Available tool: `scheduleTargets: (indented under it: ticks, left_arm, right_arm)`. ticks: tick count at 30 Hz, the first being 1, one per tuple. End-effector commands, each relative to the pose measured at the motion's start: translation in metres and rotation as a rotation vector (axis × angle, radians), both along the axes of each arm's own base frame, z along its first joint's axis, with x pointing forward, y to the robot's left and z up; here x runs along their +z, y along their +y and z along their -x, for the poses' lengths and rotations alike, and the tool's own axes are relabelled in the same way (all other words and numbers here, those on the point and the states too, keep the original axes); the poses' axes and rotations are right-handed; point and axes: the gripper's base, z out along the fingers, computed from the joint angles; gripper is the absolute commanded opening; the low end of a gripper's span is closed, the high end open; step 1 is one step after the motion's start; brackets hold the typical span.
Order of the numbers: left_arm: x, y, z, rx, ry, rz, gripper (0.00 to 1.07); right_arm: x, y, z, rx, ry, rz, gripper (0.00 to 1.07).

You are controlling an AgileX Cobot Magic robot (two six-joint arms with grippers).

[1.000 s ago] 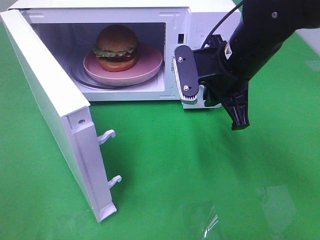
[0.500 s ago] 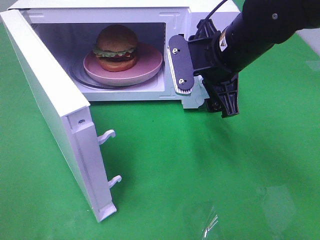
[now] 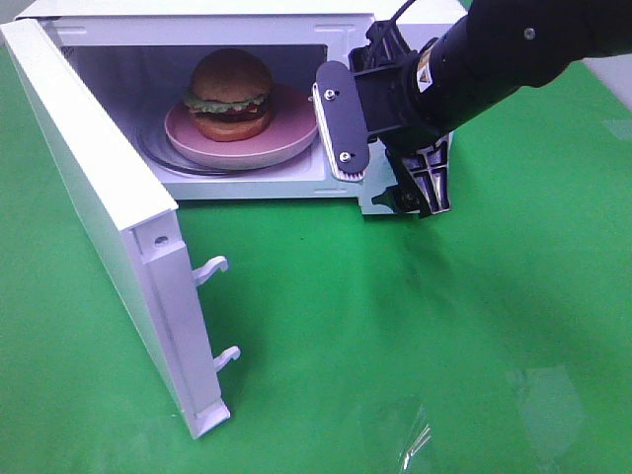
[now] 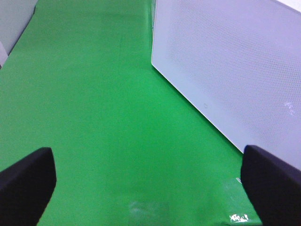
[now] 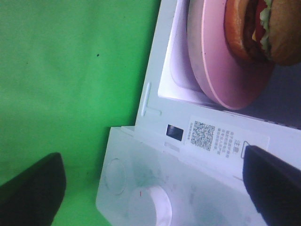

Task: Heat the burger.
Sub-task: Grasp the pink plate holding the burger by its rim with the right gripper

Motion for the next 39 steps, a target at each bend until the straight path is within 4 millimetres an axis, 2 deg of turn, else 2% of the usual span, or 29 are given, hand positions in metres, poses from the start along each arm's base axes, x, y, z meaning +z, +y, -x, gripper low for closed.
scheduleTargets:
  ticks: [1,8,15,16,39]
  left_arm:
    - [0.001,0.0,0.0,0.002,-0.019,0.002,1.01]
    - [0.001,0.0,0.0,0.002,-0.019,0.002,1.01]
    - [0.001,0.0,0.0,0.002,-0.019,0.002,1.01]
    - [0.001,0.0,0.0,0.002,-0.019,0.002,1.01]
    - [0.001,0.0,0.0,0.002,-0.019,0.002,1.01]
  right_arm:
    - [-0.002,0.013,-0.005,0.033,-0.023,-0.01,0.99]
    - [-0.011,0.026,-0.022,0.036,-0.028,-0.019,0.99]
    - [-0.012,0.039,-0.03,0.051,-0.04,-0.034,0.98]
    - [-0.015,0.047,-0.034,0.063,-0.051,-0.046,0.98]
    - [-0.046,0.072,-0.067,0.043,-0.028,-0.066,0.95]
